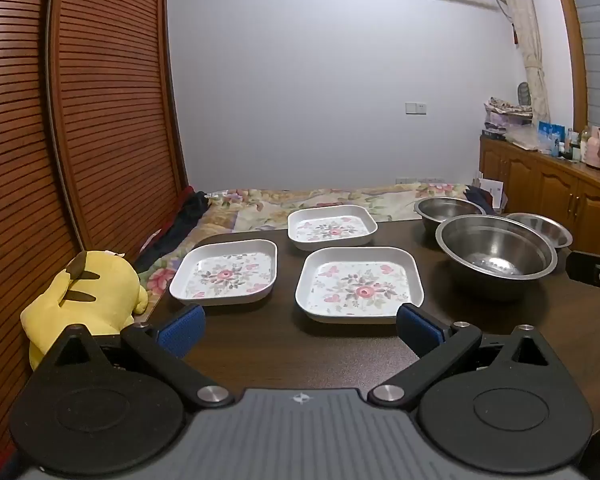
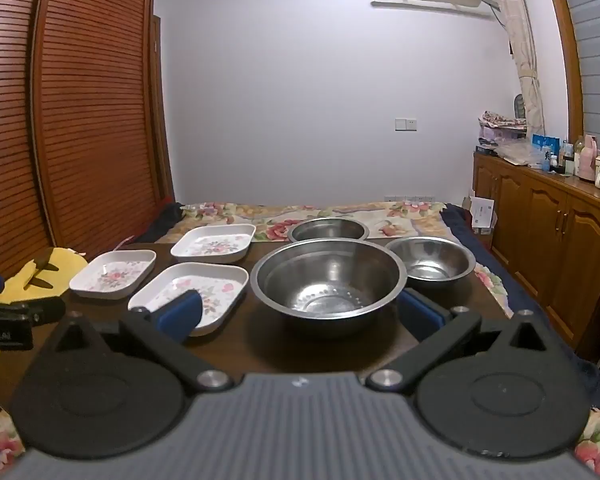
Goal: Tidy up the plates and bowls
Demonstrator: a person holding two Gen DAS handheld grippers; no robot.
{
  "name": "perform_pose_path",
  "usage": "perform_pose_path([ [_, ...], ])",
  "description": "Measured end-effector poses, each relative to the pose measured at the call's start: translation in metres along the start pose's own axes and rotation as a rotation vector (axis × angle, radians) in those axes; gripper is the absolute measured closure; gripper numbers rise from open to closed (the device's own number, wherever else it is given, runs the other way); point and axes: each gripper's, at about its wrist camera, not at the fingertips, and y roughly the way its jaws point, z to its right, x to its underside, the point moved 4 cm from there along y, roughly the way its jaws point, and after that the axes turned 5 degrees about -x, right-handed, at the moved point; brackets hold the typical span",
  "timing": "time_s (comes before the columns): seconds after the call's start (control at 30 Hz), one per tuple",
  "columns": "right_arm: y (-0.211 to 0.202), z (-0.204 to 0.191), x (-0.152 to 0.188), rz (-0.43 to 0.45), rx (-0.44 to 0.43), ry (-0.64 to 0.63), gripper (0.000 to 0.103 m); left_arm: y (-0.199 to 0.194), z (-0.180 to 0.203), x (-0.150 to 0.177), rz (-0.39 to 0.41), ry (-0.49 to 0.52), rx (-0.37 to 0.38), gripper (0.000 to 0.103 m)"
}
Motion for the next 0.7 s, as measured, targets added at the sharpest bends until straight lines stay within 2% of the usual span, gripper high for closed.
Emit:
perform_pose_path([
  [0.7,0.0010,0.0026,0.0033,-0.005,0.001,0.003,0.000,-0.0005,0.0002,-0.0001,0.005,0.000,0.001,0.000],
])
